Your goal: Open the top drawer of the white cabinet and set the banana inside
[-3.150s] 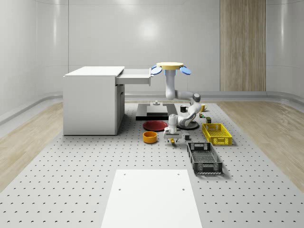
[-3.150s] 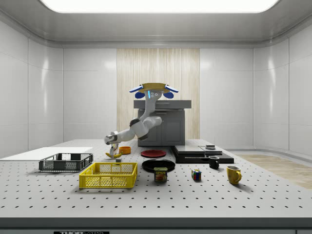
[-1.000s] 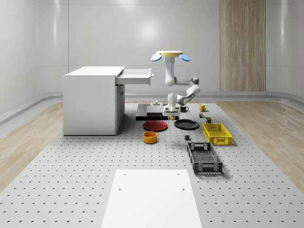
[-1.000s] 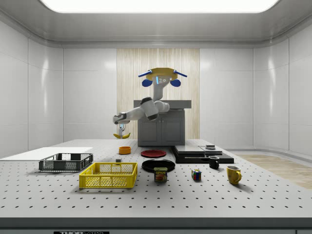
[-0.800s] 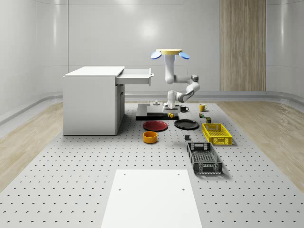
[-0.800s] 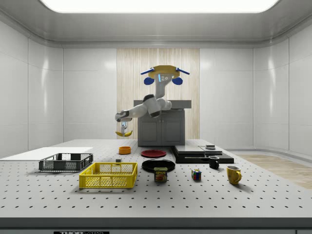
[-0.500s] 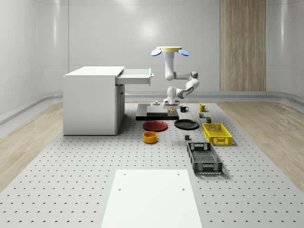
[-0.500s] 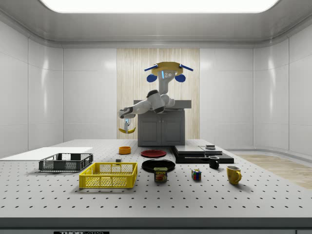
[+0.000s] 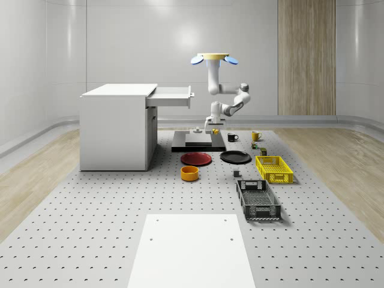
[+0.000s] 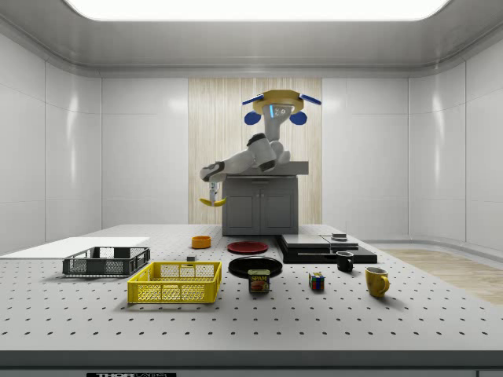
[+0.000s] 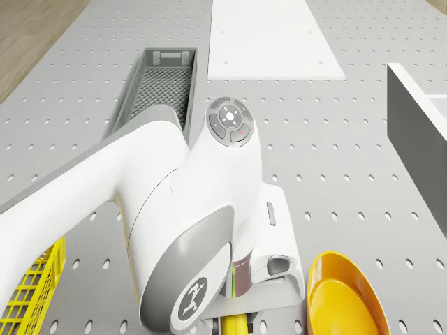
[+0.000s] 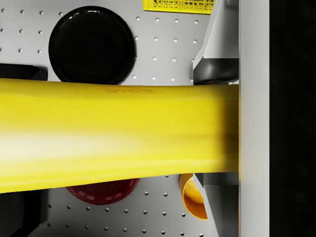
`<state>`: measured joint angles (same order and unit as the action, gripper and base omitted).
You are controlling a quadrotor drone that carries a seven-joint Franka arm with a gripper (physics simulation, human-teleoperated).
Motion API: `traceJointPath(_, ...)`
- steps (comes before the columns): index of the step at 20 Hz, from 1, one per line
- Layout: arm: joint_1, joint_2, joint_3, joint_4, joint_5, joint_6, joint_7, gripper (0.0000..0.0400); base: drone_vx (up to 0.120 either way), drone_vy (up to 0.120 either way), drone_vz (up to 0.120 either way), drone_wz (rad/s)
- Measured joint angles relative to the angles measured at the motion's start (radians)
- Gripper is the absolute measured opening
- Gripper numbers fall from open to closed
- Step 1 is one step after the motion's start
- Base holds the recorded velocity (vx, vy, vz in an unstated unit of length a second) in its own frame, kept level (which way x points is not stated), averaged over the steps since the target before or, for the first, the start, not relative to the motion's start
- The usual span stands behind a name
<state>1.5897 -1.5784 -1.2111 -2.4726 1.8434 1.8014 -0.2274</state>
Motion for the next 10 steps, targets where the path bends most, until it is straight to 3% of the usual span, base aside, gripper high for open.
traceJointPath(10, 0.003, -0.006, 0.001, 0.0, -0.003, 0.006, -0.001, 0.0192, -0.12, -0.012, 0.12, 0.0)
